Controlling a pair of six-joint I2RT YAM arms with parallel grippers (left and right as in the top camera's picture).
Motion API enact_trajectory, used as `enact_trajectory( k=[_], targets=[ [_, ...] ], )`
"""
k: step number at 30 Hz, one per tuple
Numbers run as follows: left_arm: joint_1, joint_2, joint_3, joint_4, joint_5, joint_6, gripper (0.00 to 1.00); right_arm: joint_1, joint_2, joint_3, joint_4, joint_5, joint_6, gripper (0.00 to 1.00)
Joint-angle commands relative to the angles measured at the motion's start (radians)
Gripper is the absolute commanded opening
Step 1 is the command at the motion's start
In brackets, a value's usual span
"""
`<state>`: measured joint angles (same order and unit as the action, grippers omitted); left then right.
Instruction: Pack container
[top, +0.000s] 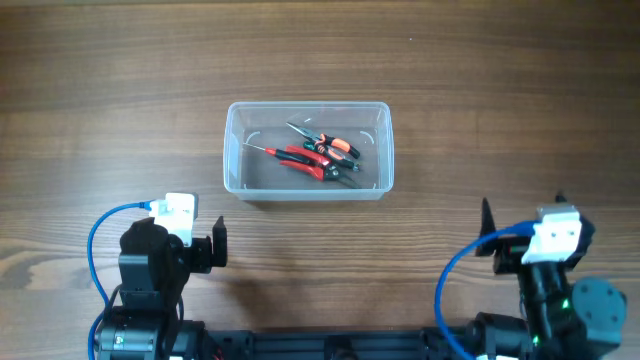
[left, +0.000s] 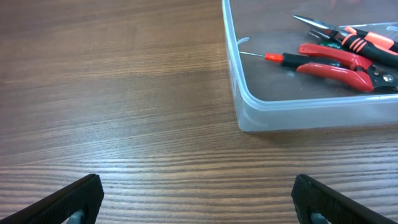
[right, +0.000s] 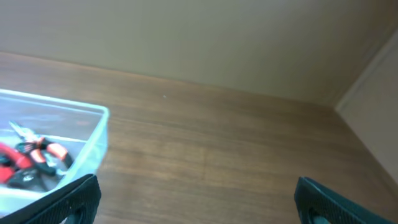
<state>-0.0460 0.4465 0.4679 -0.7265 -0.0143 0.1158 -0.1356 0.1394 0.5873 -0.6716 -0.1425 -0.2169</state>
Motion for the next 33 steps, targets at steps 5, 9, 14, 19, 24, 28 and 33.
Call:
enact_trajectory(
  k=[5, 9, 14, 19, 24, 28, 33],
  targets=[
    [-0.003, -0.002, -0.006, 0.000, -0.006, 0.011, 1.00, 0.055, -0.137, -0.185, 0.148, -0.017, 0.129, 1.00],
    [-0.003, -0.002, -0.006, 0.000, -0.006, 0.011, 1.00, 0.058, -0.137, -0.368, 0.510, -0.015, 0.179, 1.00],
    [-0.003, -0.002, -0.006, 0.000, -0.006, 0.011, 1.00, 0.058, -0.137, -0.560, 0.922, 0.070, 0.116, 1.00],
    [-0.003, -0.002, -0.006, 0.000, -0.006, 0.011, 1.00, 0.060, -0.137, -0.582, 0.792, 0.095, 0.067, 1.00],
    [-0.003, -0.002, -0.006, 0.000, -0.006, 0.011, 1.00, 0.060, -0.137, -0.582, 0.672, 0.111, 0.087, 1.00],
    [-0.003, -0.002, -0.006, 0.000, -0.006, 0.011, 1.00, 0.060, -0.137, -0.582, 0.682, 0.191, 0.200, 1.00],
    [-0.003, -0.002, -0.006, 0.000, -0.006, 0.011, 1.00, 0.060, -0.137, -0.582, 0.684, 0.195, 0.279, 1.00]
  ],
)
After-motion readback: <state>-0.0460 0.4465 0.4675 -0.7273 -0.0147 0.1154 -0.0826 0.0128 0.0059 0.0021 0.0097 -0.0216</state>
